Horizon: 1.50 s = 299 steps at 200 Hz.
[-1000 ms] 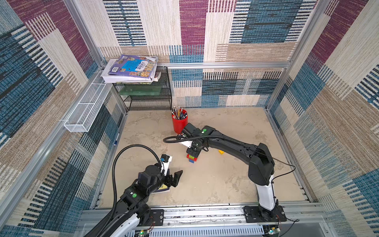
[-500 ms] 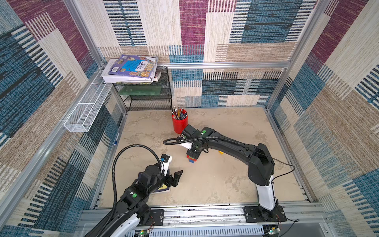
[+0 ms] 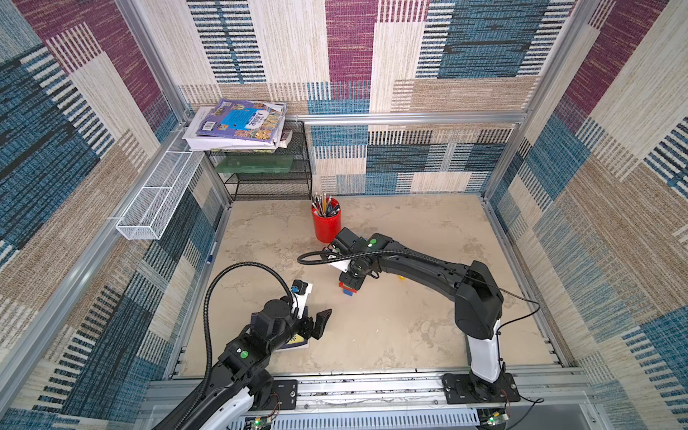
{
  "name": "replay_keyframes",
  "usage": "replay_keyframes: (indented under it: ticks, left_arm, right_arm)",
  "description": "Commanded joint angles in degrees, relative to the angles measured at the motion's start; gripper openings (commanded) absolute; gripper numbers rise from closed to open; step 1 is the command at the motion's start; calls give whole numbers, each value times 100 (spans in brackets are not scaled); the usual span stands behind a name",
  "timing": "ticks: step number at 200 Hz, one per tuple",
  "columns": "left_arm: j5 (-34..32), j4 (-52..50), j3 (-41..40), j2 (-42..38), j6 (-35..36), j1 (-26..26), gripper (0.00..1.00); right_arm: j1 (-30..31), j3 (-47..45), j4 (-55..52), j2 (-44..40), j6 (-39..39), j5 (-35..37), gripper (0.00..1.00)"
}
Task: Assemble the letter f with lego
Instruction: Assemble the lego brick with the lego brick.
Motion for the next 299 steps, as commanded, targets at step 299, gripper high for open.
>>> replay_keyframes:
  ticks: [299]
  left_arm:
    - [-18,81,11,8,6,0,99]
  right_arm:
    - [-447,-880,-296,57,17,-1551,26]
